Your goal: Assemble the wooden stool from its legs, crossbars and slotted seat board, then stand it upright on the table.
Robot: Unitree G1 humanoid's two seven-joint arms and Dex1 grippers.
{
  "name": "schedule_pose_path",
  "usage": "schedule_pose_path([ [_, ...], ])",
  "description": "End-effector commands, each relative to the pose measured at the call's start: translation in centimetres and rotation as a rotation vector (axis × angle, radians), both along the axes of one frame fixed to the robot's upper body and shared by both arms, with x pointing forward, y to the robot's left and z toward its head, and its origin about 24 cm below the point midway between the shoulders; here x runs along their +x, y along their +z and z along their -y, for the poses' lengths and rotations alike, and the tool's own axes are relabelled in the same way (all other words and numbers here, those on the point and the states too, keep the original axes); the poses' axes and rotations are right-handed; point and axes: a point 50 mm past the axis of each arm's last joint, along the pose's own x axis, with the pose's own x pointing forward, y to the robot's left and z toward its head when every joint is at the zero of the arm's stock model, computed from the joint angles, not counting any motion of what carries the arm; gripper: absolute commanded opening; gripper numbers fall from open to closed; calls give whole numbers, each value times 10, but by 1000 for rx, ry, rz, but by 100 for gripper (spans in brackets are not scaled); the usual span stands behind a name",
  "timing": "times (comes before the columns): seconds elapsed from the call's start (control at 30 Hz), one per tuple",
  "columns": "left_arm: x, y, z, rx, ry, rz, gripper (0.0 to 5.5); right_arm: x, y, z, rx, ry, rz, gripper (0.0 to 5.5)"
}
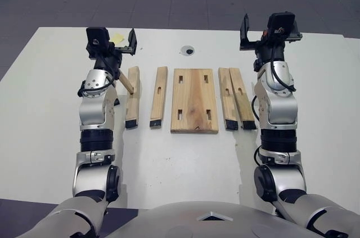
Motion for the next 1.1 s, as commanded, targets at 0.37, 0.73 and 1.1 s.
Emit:
schedule_pose_path([
  [0.37,-10,-31,-7,-58,19,-109,538,-1,-2,3,-2,2,-19,540],
  [0.73,-5,14,-11,-89,10,-5,538,-1,-3,3,9,-10,-12,540],
  [1.1,-4,35,-7,-84,8,57,538,0,-4,0,12,-4,-16,540],
])
